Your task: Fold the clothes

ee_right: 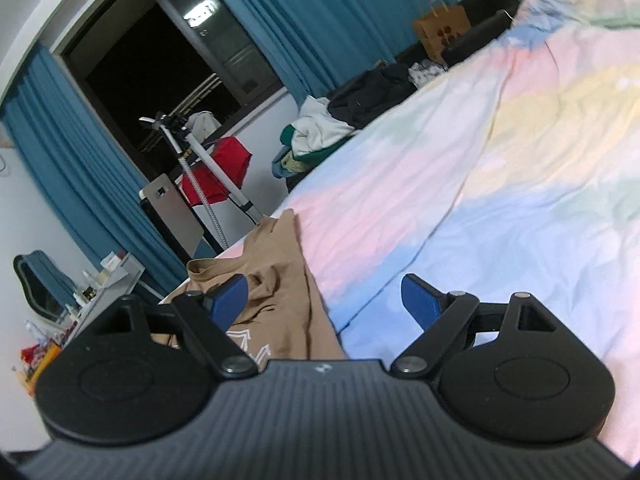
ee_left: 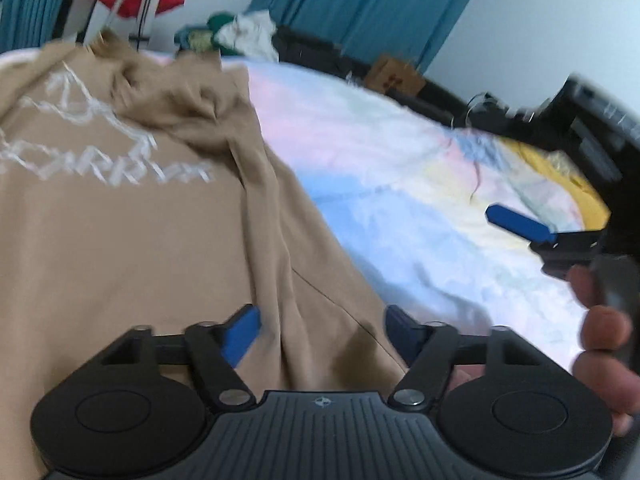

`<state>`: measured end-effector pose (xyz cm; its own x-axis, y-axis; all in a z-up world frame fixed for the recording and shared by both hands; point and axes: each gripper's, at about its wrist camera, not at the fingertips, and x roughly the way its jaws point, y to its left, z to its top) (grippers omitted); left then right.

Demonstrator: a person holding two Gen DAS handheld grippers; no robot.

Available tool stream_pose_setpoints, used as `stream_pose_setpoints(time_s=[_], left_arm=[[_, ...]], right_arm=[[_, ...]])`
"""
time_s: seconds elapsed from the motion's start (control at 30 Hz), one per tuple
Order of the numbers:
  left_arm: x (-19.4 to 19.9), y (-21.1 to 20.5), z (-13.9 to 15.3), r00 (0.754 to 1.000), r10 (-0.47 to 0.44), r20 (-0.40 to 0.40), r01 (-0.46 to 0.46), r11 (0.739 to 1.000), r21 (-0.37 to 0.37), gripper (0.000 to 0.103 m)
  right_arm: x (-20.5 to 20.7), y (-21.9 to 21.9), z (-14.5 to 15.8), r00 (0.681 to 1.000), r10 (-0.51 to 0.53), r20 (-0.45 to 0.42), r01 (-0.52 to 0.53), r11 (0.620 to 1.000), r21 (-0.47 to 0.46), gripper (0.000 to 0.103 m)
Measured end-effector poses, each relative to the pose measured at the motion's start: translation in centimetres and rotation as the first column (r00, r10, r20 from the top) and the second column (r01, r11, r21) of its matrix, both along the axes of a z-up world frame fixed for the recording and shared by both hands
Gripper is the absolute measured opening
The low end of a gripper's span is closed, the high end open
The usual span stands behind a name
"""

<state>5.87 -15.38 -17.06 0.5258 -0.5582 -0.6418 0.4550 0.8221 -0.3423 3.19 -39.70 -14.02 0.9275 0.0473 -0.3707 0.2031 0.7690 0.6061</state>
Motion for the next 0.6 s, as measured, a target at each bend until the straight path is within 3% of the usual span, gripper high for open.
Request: stream_pose_setpoints(time_s=[0.03,0.13,0.17,0.33,0.6], left_arm=[[0.0,-0.6,-0.5,1.0,0.003,0.012,-0.003,1.0,0.019,0.058],[0.0,-1.1,-0.9,0.999,-0.006,0.032,0.004,0.999,0.051,0.021],[0.1,-0.8,-0.8,1.0,-0.014,0.025,0.013,0.999,0.046,0.001],[0.8,3.5,1.7,1.0,-0.021,-0.017,0.02,0.997,-0.068,0.0],[1.7,6.9,3.4,0.995,0.035,-0.091,-0.049,0.987,-0.154,0.0]], right_arm=[[0.1,-0.2,-0.3,1.0,-0.003,-0.006,0.003,1.0,0.008,0.085],[0.7,-0.7,-0.9,1.0,-0.001,-0.02,0.001,0.999,0.033,0.085],[0.8,-0.7,-1.0,1.0,0.002,-0.024,-0.001,0.999,0.038,0.085],[1.4,-0.8,-1.3,0.999,0.02,-0.041,-0.017,0.998,0.061,0.085],[1.7,-0.5,-1.3,0.997,0.055,-0.044,-0.051,0.995,0.083,0.085]])
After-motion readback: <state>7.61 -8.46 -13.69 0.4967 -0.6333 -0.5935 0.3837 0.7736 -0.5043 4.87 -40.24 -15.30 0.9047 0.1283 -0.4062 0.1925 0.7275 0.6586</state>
